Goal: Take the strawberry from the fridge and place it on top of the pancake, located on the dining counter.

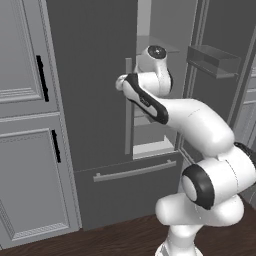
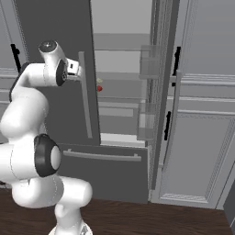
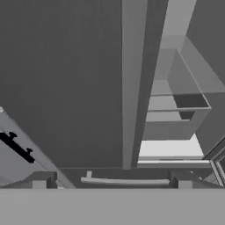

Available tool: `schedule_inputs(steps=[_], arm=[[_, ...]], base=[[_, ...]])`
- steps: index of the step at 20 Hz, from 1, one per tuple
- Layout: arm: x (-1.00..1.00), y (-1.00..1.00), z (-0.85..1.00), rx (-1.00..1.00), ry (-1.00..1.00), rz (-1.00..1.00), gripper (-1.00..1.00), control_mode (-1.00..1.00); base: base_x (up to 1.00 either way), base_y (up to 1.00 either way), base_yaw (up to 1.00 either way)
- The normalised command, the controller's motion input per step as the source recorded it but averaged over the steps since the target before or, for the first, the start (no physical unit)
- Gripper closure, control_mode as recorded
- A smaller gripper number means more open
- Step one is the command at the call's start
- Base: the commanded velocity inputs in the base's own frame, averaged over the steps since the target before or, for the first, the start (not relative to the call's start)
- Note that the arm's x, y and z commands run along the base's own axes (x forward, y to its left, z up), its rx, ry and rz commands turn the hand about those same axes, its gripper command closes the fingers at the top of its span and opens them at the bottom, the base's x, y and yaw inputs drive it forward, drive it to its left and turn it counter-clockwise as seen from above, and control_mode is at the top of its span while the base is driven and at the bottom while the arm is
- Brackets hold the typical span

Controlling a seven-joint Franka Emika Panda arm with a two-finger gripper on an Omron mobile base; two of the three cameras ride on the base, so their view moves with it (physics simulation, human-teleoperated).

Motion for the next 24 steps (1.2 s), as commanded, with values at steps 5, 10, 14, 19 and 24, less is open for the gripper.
schedule_inputs(steps=[5,10,14,19,24], arm=[[0.10,-0.23,-0.20,0.00,-0.12,-0.13,-1.00,-1.00],[0.41,-0.27,-0.32,0.00,-0.23,-0.10,-1.00,-1.00],[0.25,0.03,-0.04,0.00,-0.23,-0.01,-1.00,-1.00],[0.43,0.12,0.00,0.00,0.01,0.00,-1.00,-1.00],[0.57,0.04,0.00,0.00,0.02,0.01,-1.00,-1.00]], base=[[0.00,0.00,0.00],[0.00,0.00,0.00],[0.00,0.00,0.00],[0.00,0.00,0.00],[0.00,0.00,0.00]])
